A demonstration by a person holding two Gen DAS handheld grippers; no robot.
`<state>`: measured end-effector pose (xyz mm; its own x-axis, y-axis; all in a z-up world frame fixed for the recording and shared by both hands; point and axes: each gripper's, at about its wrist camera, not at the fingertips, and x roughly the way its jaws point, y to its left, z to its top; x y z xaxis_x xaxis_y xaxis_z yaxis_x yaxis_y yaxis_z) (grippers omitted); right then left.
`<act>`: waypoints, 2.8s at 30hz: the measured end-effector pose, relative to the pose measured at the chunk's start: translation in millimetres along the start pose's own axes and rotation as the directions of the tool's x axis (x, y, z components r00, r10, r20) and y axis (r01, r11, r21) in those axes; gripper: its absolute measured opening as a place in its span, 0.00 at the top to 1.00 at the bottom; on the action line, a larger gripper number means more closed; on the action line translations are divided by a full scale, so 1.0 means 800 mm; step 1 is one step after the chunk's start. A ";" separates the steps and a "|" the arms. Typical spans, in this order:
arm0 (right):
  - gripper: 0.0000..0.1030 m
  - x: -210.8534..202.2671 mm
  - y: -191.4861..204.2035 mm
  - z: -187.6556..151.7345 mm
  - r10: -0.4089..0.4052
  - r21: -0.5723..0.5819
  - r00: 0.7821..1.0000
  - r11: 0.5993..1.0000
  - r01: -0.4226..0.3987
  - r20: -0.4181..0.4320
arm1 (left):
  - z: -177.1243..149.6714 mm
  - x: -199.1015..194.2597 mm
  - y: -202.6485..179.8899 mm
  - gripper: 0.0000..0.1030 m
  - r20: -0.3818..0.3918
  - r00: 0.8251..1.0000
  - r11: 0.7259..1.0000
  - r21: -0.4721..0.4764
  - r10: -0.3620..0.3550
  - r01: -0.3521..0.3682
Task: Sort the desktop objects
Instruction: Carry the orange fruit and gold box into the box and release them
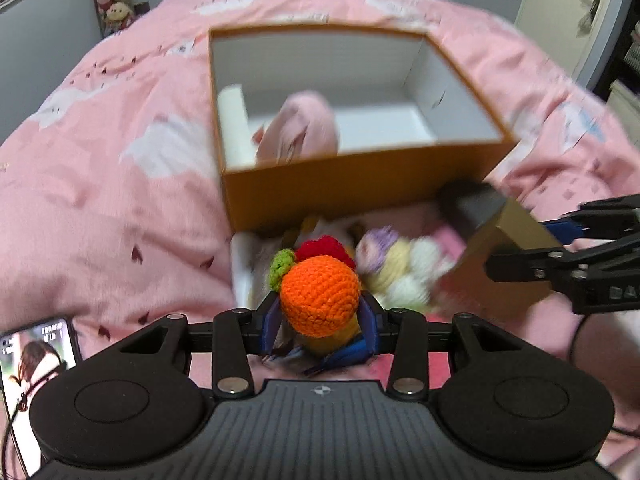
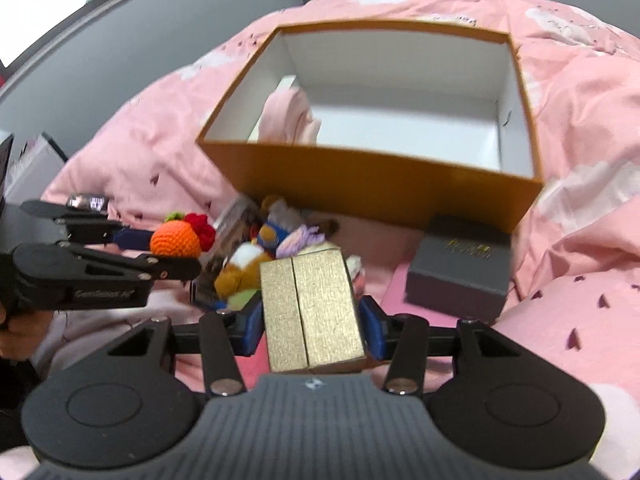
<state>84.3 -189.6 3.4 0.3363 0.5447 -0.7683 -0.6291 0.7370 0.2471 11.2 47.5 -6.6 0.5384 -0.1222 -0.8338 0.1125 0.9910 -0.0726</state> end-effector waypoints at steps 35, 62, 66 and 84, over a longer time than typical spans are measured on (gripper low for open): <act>0.49 0.100 -0.090 0.113 -0.323 0.101 0.945 0.943 0.316 0.060 | 0.144 0.122 -0.017 0.55 0.113 0.979 0.959 -0.213 -0.167 0.188; 0.45 0.016 -0.075 0.081 -0.452 0.101 0.860 0.892 0.441 0.239 | 0.164 0.146 -0.050 0.55 0.017 0.981 0.961 -0.199 -0.191 0.191; 0.45 0.005 -0.079 0.077 -0.452 0.131 0.849 0.892 0.432 0.273 | 0.163 0.160 -0.055 0.54 -0.025 0.980 0.960 -0.207 -0.198 0.189; 0.40 -0.001 -0.082 0.058 -0.443 0.177 0.853 0.896 0.408 0.276 | 0.152 0.153 -0.041 0.54 -0.009 0.970 0.940 -0.250 -0.242 0.232</act>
<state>157.7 -219.4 15.1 0.7590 0.2487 -0.6018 -0.3021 0.9532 0.0129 175.3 -6.8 -39.9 0.4880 -0.3576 -0.7962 0.0219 0.9169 -0.3984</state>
